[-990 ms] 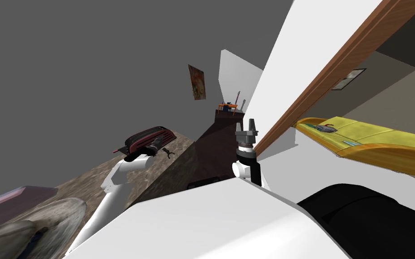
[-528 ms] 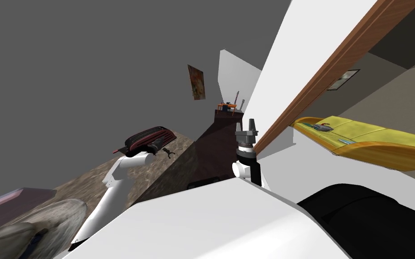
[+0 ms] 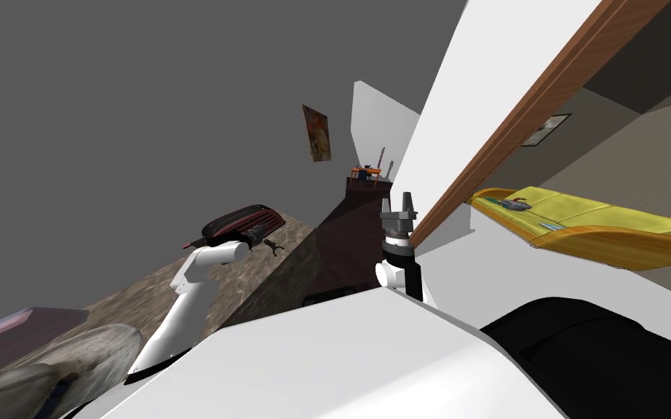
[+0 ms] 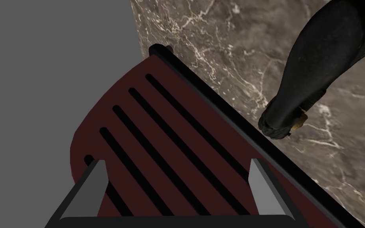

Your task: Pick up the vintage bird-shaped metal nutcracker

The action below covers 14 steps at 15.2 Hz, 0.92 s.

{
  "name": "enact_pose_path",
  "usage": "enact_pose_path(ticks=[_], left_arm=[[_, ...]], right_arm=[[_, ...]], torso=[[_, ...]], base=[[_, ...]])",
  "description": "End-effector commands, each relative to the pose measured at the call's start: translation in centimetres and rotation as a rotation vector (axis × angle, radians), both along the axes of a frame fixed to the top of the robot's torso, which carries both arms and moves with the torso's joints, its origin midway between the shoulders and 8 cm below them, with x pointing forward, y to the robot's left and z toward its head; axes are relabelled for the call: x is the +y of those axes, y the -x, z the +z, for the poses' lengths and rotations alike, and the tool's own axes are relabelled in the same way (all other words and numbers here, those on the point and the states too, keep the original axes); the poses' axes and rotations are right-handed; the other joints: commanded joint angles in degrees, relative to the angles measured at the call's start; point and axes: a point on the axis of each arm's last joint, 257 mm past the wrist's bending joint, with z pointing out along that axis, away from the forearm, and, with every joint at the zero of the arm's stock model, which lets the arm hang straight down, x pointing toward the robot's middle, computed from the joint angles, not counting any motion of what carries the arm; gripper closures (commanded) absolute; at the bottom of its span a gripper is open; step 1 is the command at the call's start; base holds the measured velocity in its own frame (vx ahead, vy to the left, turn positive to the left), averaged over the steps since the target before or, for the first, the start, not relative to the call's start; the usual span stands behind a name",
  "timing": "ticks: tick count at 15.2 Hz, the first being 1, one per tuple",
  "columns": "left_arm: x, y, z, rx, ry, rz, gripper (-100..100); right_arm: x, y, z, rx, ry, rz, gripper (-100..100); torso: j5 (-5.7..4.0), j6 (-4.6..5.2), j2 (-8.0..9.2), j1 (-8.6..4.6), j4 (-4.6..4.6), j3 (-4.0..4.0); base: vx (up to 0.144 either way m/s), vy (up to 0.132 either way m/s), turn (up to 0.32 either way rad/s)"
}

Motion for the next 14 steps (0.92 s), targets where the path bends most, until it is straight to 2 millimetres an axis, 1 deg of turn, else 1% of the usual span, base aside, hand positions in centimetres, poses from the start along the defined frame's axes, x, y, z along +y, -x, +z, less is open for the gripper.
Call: enact_pose_path(ticks=[1, 3, 4, 6, 7, 9, 10, 14], left_arm=[[0.0, -0.2, -0.3, 0.039, 0.015, -0.002, -100], [0.1, 0.3, -0.9, 0.068, 0.016, 0.001, -100], [-0.1, -0.1, -0.9, 0.088, 0.030, -0.004, -100], [-0.1, 0.4, -1.6, 0.121, 0.032, -0.001, -100], [-0.3, 0.1, -1.6, 0.141, 0.045, -0.007, -100], [-0.3, 0.7, -2.2, 0.173, 0.047, -0.005, -100], [-0.5, 0.4, -2.3, 0.195, 0.062, -0.012, -100], [-0.9, 1.1, -3.1, 0.264, 0.079, -0.018, -100]], right_arm=[[0.0, 0.0, 0.0, 0.000, 0.000, 0.000, 0], [0.0, 0.0, 0.0, 0.000, 0.000, 0.000, 0], [0.0, 0.0, 0.0, 0.000, 0.000, 0.000, 0], [0.0, 0.0, 0.0, 0.000, 0.000, 0.000, 0], [0.0, 0.0, 0.0, 0.000, 0.000, 0.000, 0], [0.0, 0.0, 0.0, 0.000, 0.000, 0.000, 0], [0.0, 0.0, 0.0, 0.000, 0.000, 0.000, 0], [0.0, 0.0, 0.0, 0.000, 0.000, 0.000, 0]], torso=[[0.00, 0.00, 0.00, 0.00, 0.00, 0.00], [0.00, 0.01, -0.01, 0.02, 0.00, -0.01], [0.00, 0.01, -0.01, 0.01, 0.00, -0.01], [0.00, 0.01, 0.01, 0.04, 0.00, 0.00], [0.00, 0.00, 0.01, 0.03, 0.00, 0.00], [0.00, 0.01, 0.00, 0.03, 0.00, 0.00], [0.00, 0.00, 0.00, 0.02, 0.00, 0.00], [0.00, 0.02, -0.01, 0.03, 0.00, -0.01]], base=[[-0.007, 0.019, -0.023], [-0.006, 0.024, -0.034], [-0.012, 0.025, -0.041], [-0.012, 0.028, -0.029], [-0.009, 0.023, -0.034], [-0.007, 0.024, -0.025], [-0.007, 0.026, -0.030], [-0.009, 0.028, -0.031]])
